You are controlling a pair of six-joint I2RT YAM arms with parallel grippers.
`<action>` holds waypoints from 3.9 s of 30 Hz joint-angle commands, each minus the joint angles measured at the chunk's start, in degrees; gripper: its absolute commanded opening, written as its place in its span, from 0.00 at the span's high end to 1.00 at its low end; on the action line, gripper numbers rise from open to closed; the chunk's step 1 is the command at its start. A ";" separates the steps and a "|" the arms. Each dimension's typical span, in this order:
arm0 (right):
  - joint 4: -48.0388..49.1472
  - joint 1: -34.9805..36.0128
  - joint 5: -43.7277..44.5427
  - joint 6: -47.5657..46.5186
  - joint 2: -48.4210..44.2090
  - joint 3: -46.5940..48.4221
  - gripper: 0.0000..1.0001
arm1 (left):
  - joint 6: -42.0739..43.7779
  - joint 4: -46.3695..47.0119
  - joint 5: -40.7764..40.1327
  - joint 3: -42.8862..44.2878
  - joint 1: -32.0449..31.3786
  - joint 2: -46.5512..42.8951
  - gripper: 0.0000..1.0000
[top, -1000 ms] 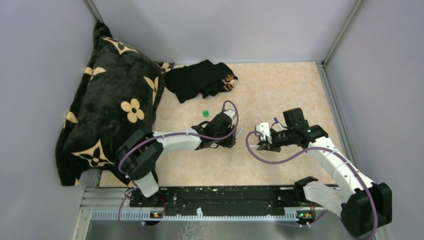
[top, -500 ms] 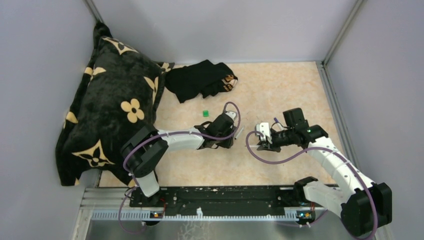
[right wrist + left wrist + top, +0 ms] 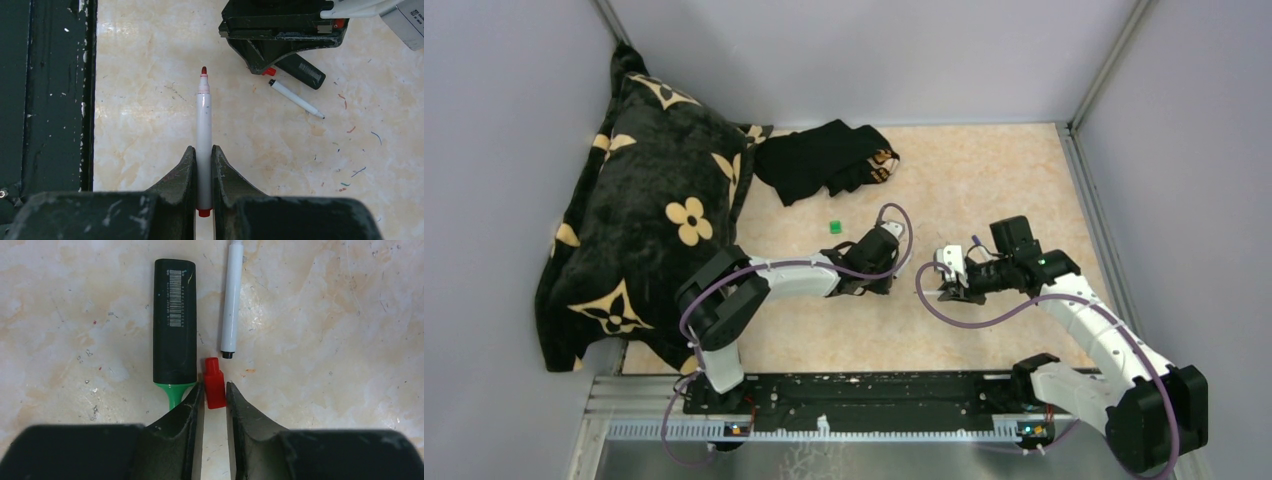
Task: Insert the pens into the pen caps
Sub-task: Insert the pen cap onto the pen.
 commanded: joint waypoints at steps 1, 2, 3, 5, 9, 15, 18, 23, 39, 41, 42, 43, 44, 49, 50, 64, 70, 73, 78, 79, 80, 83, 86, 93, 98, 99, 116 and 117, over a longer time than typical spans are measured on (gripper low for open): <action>0.19 -0.47 -1.85 -0.32 0.23 2.91 1.00 | 1.16 -1.83 -1.21 1.04 -0.45 1.23 0.75; 0.18 -0.44 -1.85 -0.32 0.19 2.90 1.00 | 1.32 -1.93 -1.21 0.95 -0.45 1.19 0.77; 0.10 -0.44 -1.91 -0.37 0.22 2.91 1.00 | 1.44 -2.01 -1.25 0.87 -0.45 1.19 0.80; -0.04 -0.45 -1.98 -0.54 0.23 2.98 1.00 | 1.71 -2.29 -1.34 0.67 -0.45 1.10 0.83; -0.17 -0.52 -2.07 -0.68 0.23 3.00 1.00 | 2.53 -2.64 -1.49 0.32 -0.45 0.76 0.87; -0.37 -0.84 -2.46 -0.84 0.33 3.00 1.00 | 4.19 -3.72 -1.75 -0.15 -0.54 0.11 0.79; -0.43 -0.81 -2.52 -0.85 0.39 3.00 1.00 | 4.12 -4.57 -2.55 -0.02 -0.85 0.40 0.73; -0.61 -0.79 -2.70 -0.88 0.58 3.09 1.00 | 3.77 -6.05 -5.02 0.84 -1.71 1.43 0.71; -1.09 -0.88 -2.99 -1.36 0.73 3.18 1.00 | 4.69 -6.58 -6.68 2.97 -2.56 4.27 0.71; -1.14 -0.88 -2.99 -1.38 0.76 3.17 1.00 | 4.79 -6.48 -6.62 3.25 -2.56 4.62 0.73; -1.21 -0.89 -2.99 -1.49 0.71 3.18 1.00 | 4.85 -6.41 -6.38 3.27 -2.56 4.82 0.77; -1.22 -0.88 -2.90 -1.53 0.75 3.18 1.00 | 4.89 -6.44 -6.32 3.28 -2.56 4.92 0.81; -1.23 -0.88 -2.90 -1.59 0.76 3.18 1.00 | 4.90 -6.45 -6.16 3.16 -2.56 4.92 0.86; -1.31 -0.96 -2.36 -2.11 0.75 3.04 1.00 | 5.18 -6.26 -4.62 0.42 -2.56 1.81 1.00; -1.31 -0.99 -2.18 -2.43 0.71 3.04 1.00 | 5.47 -5.72 -3.71 -0.73 -2.56 -0.21 1.00; -5.59 -1.02 -3.78 -29.34 -0.27 -3.69 1.00 | 12.09 10.07 31.60 -19.58 -2.28 -21.47 1.00; -6.00 0.11 -2.56 -34.47 0.11 -5.85 1.00 | 13.17 11.86 41.91 -17.88 -2.29 -18.09 1.00; -5.32 1.50 -1.27 -35.16 0.48 -6.71 1.00 | 13.66 12.13 44.91 -16.20 -2.29 -16.24 1.00; -4.49 3.69 0.63 -36.00 1.17 -7.78 1.00 | 13.86 12.93 47.68 -14.70 -2.29 -14.35 1.00; -4.52 3.93 0.65 -36.09 1.26 -7.87 1.00 | 13.86 13.02 47.76 -14.57 -2.29 -14.14 1.00; -4.48 4.28 0.66 -36.17 1.36 -7.96 1.00 | 13.80 13.15 47.79 -14.52 -2.28 -14.04 1.00; -4.26 5.12 0.83 -36.19 1.71 -8.16 1.00 | 13.40 13.83 48.28 -14.44 -2.29 -13.71 1.00; -4.28 5.74 0.35 -36.12 1.75 -8.10 1.00 | 13.12 14.14 48.75 -14.21 -2.29 -13.15 1.00; -4.56 6.56 -0.79 -36.10 1.69 -7.99 1.00 | 12.39 14.97 49.00 -13.61 -2.29 -12.12 1.00; -4.45 7.12 -0.72 -36.10 1.81 -8.07 1.00 | 12.12 15.35 49.29 -13.33 -2.29 -11.79 1.00; -4.45 7.24 -0.70 -36.10 1.81 -8.15 1.00 | 12.03 15.42 49.29 -13.40 -2.29 -11.76 1.00; -4.45 7.77 -1.19 -35.97 1.98 -8.16 1.00 | 11.53 16.48 50.26 -13.38 -2.29 -11.54 1.00; -4.47 7.82 -1.35 -35.93 1.99 -8.12 1.00 | 11.50 16.46 50.18 -13.37 -2.29 -11.44 1.00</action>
